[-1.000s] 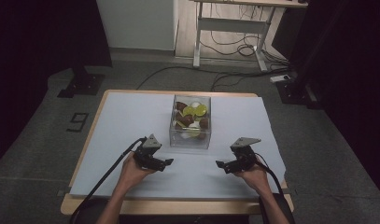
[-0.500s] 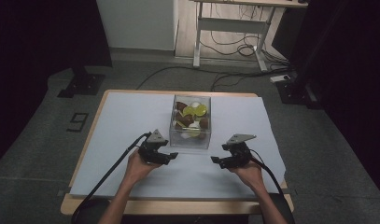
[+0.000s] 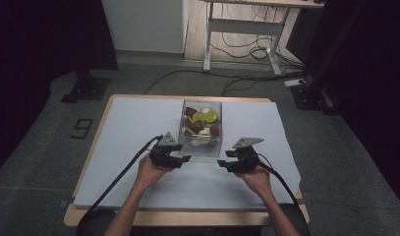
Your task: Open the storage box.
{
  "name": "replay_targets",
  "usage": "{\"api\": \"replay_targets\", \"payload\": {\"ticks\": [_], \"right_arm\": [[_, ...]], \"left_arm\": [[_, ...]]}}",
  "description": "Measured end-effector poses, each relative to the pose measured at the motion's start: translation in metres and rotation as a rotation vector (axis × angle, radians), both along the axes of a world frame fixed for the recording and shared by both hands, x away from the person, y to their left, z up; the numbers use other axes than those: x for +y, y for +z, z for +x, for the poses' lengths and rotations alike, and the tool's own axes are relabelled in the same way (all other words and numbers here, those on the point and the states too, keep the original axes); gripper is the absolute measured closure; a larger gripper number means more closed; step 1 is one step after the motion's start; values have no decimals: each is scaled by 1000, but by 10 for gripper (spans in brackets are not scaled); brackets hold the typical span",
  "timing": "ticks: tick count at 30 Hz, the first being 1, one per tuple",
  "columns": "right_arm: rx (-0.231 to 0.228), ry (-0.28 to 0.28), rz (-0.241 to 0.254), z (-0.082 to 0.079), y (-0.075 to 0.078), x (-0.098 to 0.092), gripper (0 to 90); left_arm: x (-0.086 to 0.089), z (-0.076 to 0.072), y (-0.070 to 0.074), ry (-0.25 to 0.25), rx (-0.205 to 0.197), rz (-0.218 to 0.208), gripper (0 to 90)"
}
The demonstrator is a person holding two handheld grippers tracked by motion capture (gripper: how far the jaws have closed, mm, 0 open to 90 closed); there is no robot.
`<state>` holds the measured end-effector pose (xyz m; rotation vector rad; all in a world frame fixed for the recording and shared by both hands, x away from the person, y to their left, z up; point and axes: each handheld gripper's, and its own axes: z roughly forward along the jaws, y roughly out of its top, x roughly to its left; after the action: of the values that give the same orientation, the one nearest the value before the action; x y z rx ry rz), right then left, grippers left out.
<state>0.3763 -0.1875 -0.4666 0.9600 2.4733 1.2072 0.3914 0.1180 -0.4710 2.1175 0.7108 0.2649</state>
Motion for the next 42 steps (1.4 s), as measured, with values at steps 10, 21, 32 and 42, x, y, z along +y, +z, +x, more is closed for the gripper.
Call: {"api": "replay_targets", "payload": {"ticks": [10, 21, 32, 42], "right_arm": [[-27, -4, -7, 8, 5, 14, 578], [-63, -30, -12, 15, 7, 27, 682], [-80, -44, -15, 23, 6, 39, 762], [-69, -93, 11, 32, 2, 41, 797]], "left_arm": [[-8, 8, 4, 16, -10, 2, 477], [-13, 15, 7, 37, -22, 11, 574], [-16, 22, 5, 66, -17, -23, 647], [-21, 25, 2, 67, -28, -20, 697]]}}
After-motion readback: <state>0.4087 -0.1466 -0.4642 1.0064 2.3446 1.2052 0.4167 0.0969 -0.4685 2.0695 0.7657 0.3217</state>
